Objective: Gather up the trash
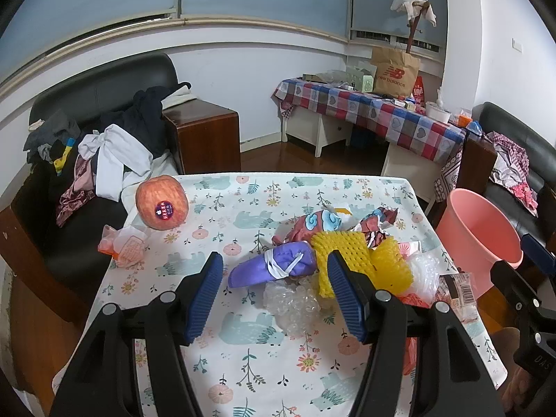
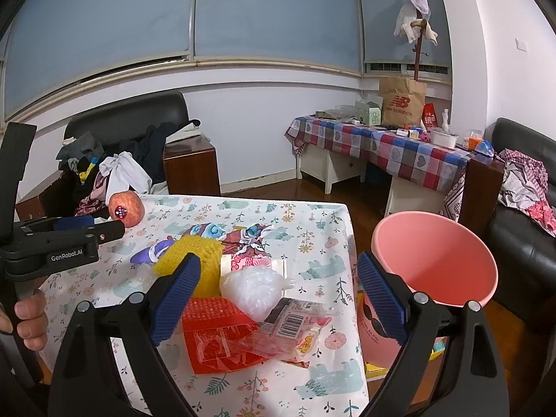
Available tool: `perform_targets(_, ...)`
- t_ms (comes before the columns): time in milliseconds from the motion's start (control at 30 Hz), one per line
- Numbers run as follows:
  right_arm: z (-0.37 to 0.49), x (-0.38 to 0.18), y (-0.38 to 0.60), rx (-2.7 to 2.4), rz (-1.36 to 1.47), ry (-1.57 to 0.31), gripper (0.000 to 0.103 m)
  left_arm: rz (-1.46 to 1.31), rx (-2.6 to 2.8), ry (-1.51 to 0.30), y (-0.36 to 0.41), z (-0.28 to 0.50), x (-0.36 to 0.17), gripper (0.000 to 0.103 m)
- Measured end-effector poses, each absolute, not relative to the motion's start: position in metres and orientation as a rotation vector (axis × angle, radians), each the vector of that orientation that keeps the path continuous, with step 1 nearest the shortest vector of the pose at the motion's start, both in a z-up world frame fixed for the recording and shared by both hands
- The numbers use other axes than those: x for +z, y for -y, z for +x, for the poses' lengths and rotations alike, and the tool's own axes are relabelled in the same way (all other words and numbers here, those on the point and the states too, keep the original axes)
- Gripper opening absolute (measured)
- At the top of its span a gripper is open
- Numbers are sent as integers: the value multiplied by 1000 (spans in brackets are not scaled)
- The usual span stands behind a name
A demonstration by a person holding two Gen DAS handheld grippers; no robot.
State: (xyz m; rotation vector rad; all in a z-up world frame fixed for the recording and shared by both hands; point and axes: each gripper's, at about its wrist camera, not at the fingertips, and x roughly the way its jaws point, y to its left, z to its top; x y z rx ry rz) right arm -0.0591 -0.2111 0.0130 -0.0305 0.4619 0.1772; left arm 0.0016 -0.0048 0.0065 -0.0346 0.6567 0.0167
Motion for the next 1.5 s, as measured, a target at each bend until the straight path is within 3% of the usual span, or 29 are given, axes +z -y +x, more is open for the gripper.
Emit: perform_targets(1500, -60, 8, 226, 150, 2, -452, 92, -39, 31, -669, 2, 0, -4, 62)
